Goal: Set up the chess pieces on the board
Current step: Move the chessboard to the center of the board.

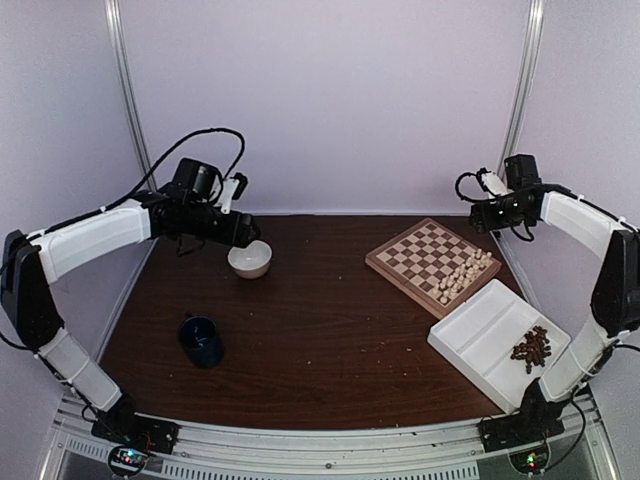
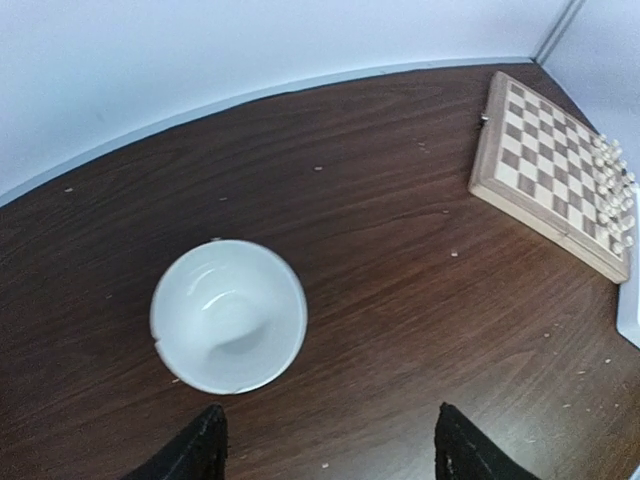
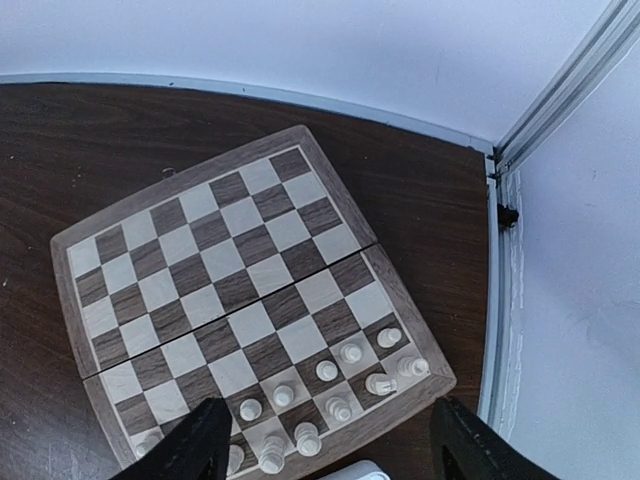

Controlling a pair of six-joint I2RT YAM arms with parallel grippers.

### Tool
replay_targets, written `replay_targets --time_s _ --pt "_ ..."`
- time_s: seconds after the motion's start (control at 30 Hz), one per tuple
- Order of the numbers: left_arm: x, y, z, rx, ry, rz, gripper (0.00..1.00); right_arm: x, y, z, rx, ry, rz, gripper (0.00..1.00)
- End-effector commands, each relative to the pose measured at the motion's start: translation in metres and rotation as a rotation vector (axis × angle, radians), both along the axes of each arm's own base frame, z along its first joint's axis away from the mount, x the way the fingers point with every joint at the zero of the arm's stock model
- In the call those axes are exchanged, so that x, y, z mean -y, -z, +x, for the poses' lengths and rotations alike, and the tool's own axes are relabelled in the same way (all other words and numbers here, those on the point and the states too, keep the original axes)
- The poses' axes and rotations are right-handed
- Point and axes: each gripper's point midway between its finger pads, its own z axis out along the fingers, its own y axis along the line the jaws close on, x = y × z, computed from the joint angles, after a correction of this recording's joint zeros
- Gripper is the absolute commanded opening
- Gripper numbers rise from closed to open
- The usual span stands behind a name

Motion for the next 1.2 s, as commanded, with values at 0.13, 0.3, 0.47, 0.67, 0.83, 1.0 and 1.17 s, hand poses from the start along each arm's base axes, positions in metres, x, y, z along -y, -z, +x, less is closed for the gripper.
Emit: replay_targets --time_s 0.13,0.3,0.47,0.67,0.83,1.0,1.17 --pt "0.133 0.011 -0.005 -0.082 0.219 -0.098 0.77 0.022 0.031 0.059 -0.102 0.073 0.077 0.74" --pt "0.183 0.036 -0.006 -0.158 0.272 -0.132 0.78 0.037 0.065 0.096 -0.179 0.151 0.100 0.85" --pt "0.202 0.055 -0.019 -0.228 0.307 -0.150 0.76 0.053 0.099 0.123 -0.240 0.257 0.138 0.75" --pt "0.204 0.066 -0.038 -0.295 0.328 -0.167 0.75 0.060 0.130 0.138 -0.296 0.334 0.313 0.66" --pt "0.208 0.070 -0.052 -0.312 0.351 -0.160 0.75 0.051 0.144 0.142 -0.333 0.314 0.395 0.67" --pt "0.212 0.076 -0.071 -0.345 0.384 -0.157 0.74 0.033 0.157 0.148 -0.372 0.259 0.486 0.71" --pt "0.210 0.073 -0.085 -0.352 0.401 -0.132 0.74 0.019 0.168 0.149 -0.411 0.213 0.560 0.68"
